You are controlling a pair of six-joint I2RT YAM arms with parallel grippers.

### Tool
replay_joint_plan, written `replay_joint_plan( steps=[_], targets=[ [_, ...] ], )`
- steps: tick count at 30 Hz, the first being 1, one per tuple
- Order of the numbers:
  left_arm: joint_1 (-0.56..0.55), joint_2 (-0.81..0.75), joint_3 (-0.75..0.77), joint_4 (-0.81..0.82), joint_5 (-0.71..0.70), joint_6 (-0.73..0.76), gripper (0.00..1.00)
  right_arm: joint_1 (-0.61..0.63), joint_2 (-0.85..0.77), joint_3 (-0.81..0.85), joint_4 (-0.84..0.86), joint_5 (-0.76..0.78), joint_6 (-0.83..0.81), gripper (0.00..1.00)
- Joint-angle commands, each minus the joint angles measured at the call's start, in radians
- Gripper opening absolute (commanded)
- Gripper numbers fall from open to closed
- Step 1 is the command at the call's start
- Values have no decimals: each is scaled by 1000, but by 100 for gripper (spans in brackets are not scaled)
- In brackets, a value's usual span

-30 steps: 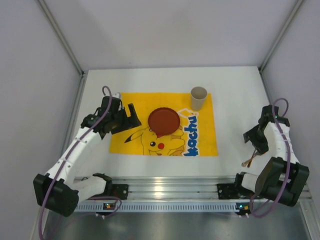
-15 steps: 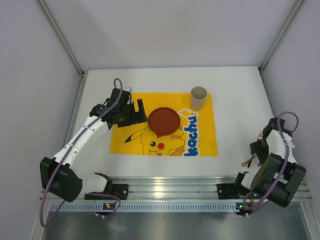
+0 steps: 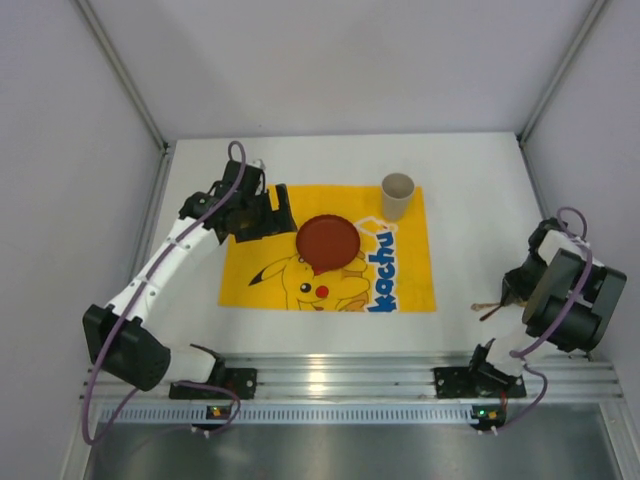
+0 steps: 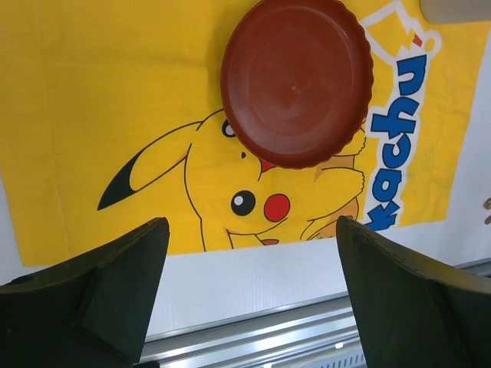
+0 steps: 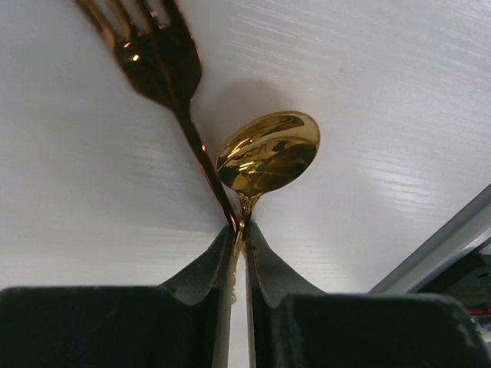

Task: Set the dinner table for one person

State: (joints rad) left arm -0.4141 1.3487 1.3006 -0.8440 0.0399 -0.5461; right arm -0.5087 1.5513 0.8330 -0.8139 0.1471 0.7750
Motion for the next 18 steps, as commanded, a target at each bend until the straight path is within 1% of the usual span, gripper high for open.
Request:
replay_joint_plan(
  steps=[1,2,3,4,6,7,8,9,11,12,13,15,16,18],
  targets=[
    [-5,12,35,-30,-18,-1,95,60,136,7,231,12,20,6],
    [-5,15,35,-29,-20,-3,95,79,162,38,231,11,18,2],
    [-5,17,37,-27,-23,-6,95,100,174,55,225,15,15,0],
    [-5,18,39,-30,-25,-6,95,149,188,93,220,23,14,0],
    [-5,23,46,-40,-32,-6,95,209,223,139,200,45,15,0],
    [-5,23,48,-41,-31,-6,95,279,236,164,193,48,17,0],
    [-5,23,49,-41,-61,-8,95,317,249,220,188,51,17,0],
    [-5,24,49,-44,-67,-12,95,391,303,286,168,61,18,0],
    [-5,24,51,-43,-74,-14,95,465,325,362,147,65,15,0],
    [-5,26,52,-46,-78,-15,95,501,369,402,116,72,14,0],
    [-5,27,55,-49,-87,-15,95,575,387,479,98,78,12,0],
    [-5,30,66,-50,-95,-15,95,645,431,549,49,97,9,0],
    [-5,33,71,-52,-104,-15,95,660,437,599,36,101,12,0],
    [-3,36,77,-49,-110,-20,95,677,441,633,7,112,10,0]
  ],
)
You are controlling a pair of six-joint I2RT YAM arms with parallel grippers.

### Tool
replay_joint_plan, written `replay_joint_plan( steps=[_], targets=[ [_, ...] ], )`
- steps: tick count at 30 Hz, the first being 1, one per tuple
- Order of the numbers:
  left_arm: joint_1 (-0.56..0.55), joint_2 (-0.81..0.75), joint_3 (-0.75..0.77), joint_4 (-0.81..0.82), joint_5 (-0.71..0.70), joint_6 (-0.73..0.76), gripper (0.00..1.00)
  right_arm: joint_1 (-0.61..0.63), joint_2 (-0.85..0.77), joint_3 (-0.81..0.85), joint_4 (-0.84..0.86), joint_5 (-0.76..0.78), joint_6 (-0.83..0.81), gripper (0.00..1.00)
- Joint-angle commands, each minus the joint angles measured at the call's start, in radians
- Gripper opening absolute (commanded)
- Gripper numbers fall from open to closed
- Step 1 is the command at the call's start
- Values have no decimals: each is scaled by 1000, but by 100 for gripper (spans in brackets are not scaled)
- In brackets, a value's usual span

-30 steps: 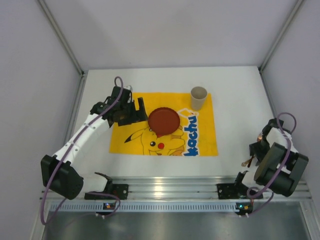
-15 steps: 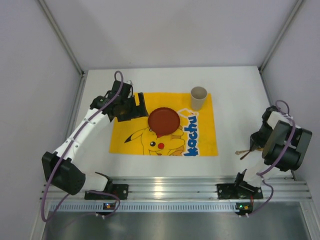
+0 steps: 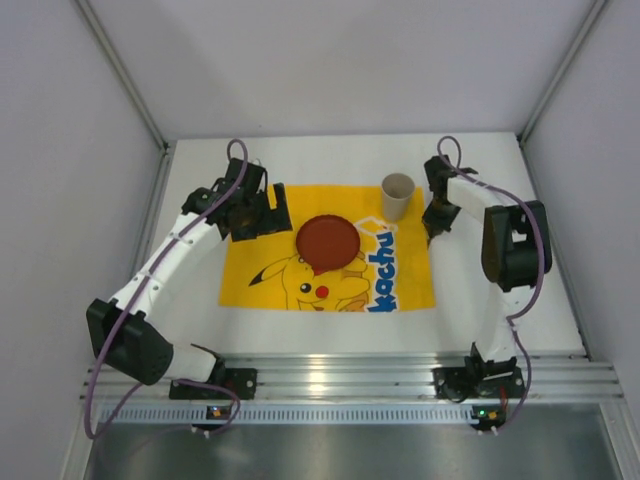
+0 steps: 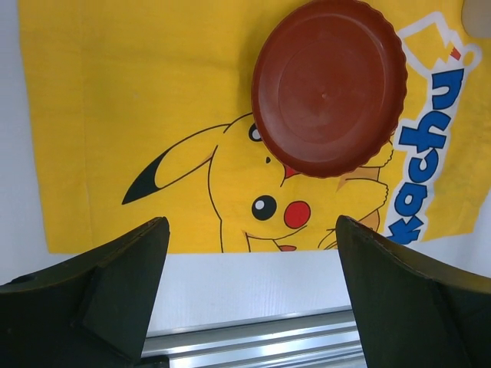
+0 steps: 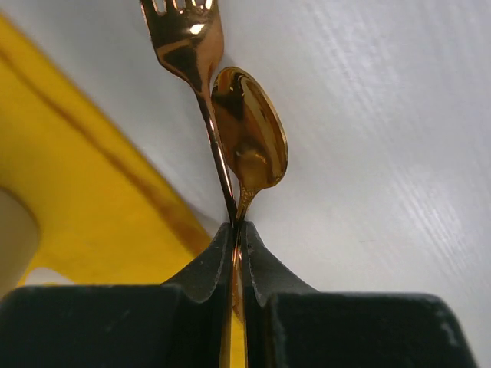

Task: Set the dinner table for one person

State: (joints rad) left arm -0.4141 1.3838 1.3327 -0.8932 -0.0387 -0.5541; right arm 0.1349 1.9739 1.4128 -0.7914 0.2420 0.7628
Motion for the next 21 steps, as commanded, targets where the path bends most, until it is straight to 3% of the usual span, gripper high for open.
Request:
replay_joint_plan(
  steps=[1,8,18,21],
  targets=[
    [-3,3,43,7,-35,-13,95,41,19,81,-28,22,20,0],
    [-3,8,3,56,-21,-35,95,40,-33,161,-138,107,-25,0],
    [-5,52,5,114,31,-46,95,-179,-156,51,-120,180,-118,0],
    [-5,67,10,128,49,-53,95,-192,-181,35,-106,165,-166,0]
  ],
)
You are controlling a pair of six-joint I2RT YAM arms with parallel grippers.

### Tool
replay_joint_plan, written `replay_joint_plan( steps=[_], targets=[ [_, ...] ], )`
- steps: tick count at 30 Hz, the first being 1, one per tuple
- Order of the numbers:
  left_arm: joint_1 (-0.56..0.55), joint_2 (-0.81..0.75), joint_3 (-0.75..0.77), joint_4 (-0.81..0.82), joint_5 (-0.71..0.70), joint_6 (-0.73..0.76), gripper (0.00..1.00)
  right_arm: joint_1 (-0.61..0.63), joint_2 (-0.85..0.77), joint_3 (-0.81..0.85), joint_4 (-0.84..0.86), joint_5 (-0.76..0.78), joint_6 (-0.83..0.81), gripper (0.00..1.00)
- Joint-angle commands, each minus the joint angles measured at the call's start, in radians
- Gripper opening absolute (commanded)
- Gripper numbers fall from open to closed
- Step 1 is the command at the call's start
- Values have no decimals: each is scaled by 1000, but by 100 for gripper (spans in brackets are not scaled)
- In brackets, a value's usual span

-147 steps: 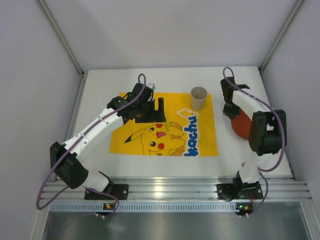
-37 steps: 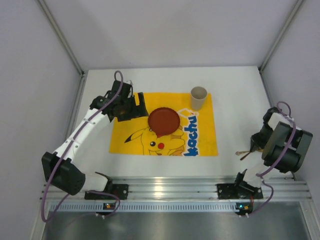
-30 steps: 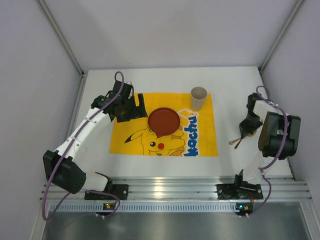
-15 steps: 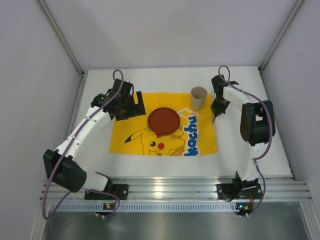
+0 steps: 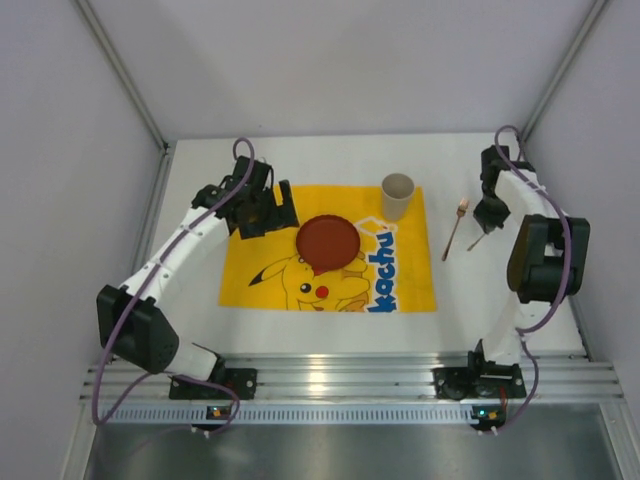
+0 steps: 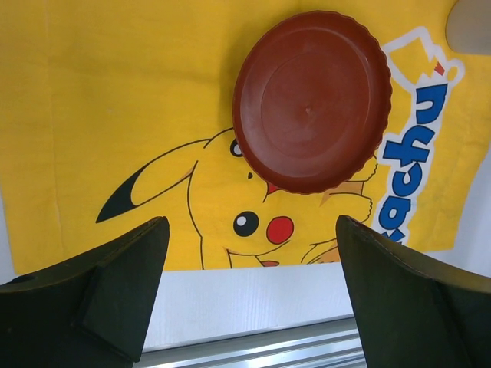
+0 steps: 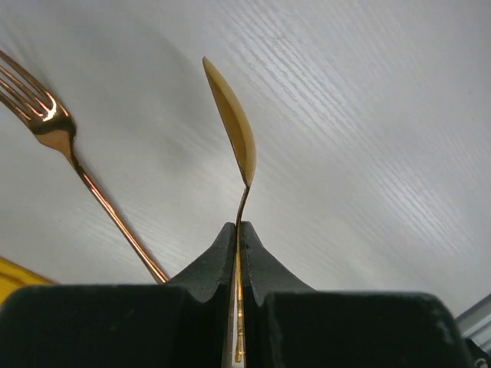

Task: Set the dinner table for one person

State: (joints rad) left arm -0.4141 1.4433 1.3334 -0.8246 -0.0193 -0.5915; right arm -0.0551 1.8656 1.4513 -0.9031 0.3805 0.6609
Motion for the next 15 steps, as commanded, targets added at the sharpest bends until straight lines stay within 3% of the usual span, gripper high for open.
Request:
replay_joint_plan(
  steps=[1,7,15],
  targets=[
    [-8,14,9,67,50,-19,95,0,-71,-2,3,12,-70,0],
    [-51,34,35,94,67,-28,95,47,-159,-40,9,-100,-73,0],
    [-123,17,16,270,238,-11,97,349,-244,174,-131,-88,-72,0]
  ],
)
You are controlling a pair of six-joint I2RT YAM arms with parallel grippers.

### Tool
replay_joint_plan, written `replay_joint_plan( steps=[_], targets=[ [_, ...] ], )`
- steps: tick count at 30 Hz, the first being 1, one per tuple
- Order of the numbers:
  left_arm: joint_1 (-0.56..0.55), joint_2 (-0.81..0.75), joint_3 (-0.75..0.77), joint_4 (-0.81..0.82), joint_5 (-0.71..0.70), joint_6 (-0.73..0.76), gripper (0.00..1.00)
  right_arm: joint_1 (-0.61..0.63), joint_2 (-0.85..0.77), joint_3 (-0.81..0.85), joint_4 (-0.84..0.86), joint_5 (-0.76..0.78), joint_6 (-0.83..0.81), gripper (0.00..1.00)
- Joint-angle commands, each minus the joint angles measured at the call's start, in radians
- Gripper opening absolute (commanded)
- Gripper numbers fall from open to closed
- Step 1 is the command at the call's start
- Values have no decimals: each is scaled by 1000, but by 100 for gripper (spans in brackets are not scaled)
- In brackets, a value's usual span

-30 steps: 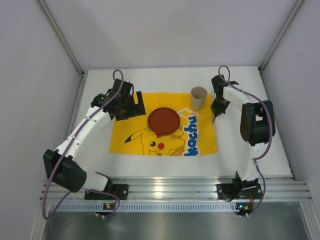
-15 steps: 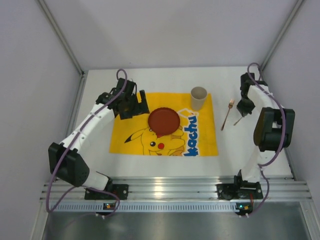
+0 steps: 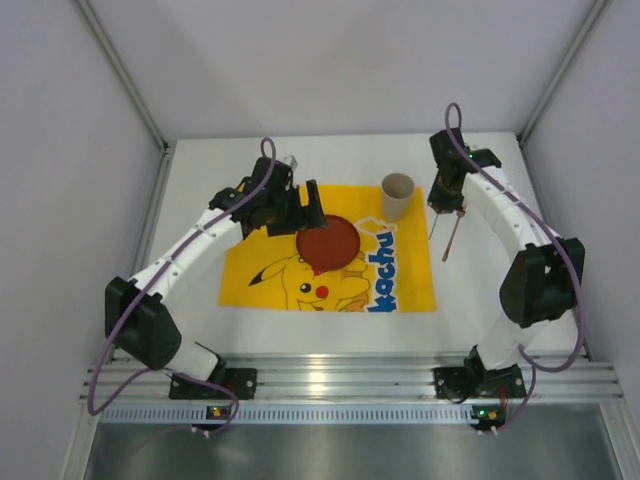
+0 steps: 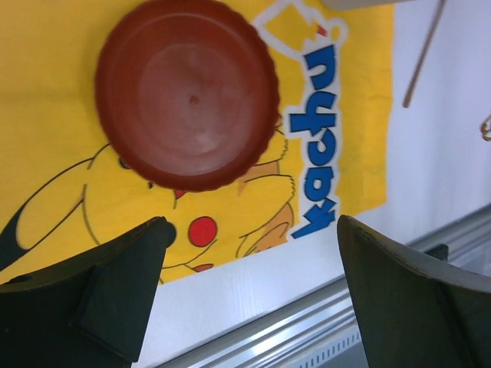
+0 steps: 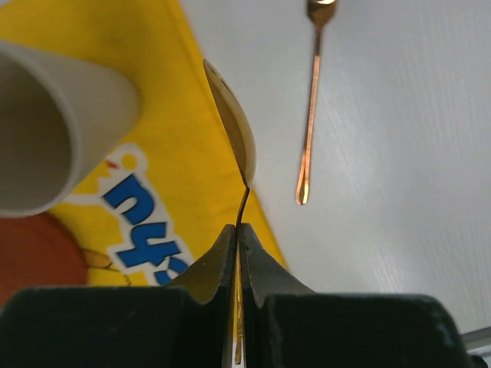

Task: Set the dinner table for one person

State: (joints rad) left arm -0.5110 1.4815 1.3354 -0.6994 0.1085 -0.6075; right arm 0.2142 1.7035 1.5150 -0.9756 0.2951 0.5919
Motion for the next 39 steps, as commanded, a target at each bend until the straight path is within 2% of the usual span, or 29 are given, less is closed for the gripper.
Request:
replay_joint_plan(
  steps=[1,5,8,11,12,17,23,28,39],
  targets=[
    [-53,-15,27,162,129,8,96,100,-94,128,-75,-2,5,0],
    [-132,42,100,198,187,14,96,175,-100,207,-112,-33,16,0],
    [-165,82,153,192,137,-4,96,221,-111,217,-109,-68,11,0],
    [-165,74,162,183,74,-20,95,257,-139,139,-83,-112,9,0],
    [-165,56,163,176,57,-18,95,266,-152,58,-60,-134,11,0],
    [-162,-26,116,97,-42,-8,95,304,-287,-214,227,-347,49,0],
    [-153,-147,38,28,-93,-41,95,317,-306,-412,507,-442,75,0],
    [-153,-182,54,-50,-99,-61,95,320,-240,-518,695,-424,71,0],
    [-153,-265,47,-138,-148,-89,94,333,-81,-550,753,-215,109,0]
  ],
)
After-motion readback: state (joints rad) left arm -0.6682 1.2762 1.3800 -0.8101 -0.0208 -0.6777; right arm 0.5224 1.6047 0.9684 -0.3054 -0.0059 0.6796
